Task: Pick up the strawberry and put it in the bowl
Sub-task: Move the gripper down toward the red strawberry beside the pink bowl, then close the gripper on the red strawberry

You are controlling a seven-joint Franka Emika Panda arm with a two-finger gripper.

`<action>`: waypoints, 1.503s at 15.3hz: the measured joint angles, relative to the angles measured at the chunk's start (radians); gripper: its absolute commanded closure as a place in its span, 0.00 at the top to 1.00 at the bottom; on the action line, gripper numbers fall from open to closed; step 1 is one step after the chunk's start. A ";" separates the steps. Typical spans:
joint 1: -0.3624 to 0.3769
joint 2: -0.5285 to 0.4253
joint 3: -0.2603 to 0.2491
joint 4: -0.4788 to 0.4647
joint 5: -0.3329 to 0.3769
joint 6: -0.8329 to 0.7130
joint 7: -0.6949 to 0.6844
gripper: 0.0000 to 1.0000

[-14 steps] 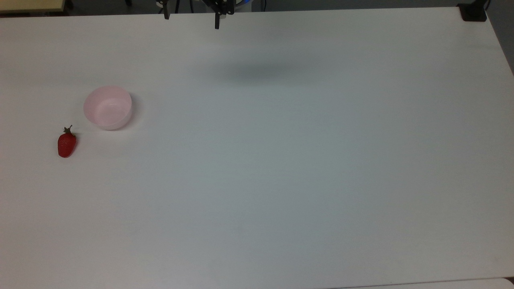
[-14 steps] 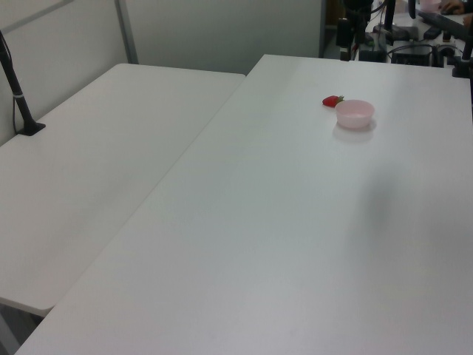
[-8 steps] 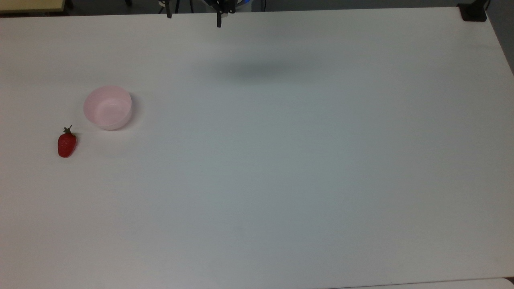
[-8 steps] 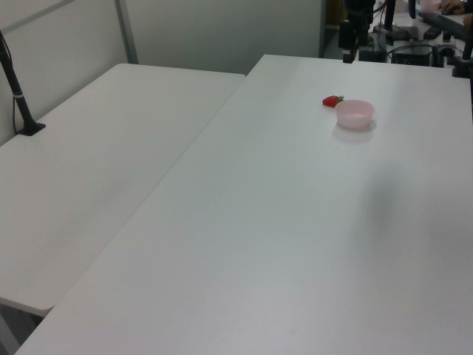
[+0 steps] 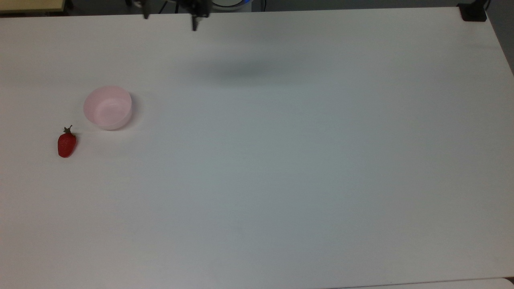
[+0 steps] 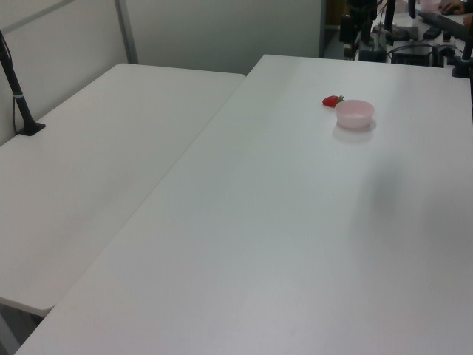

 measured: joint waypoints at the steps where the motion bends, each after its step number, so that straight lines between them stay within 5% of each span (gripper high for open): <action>1: -0.028 0.008 -0.002 -0.002 0.001 0.022 -0.002 1.00; 10: -0.264 0.262 -0.012 -0.004 0.010 0.371 -0.004 1.00; 16: -0.344 0.409 -0.012 0.035 0.029 0.525 -0.004 1.00; 23: -0.378 0.528 -0.012 0.046 0.031 0.681 -0.061 0.89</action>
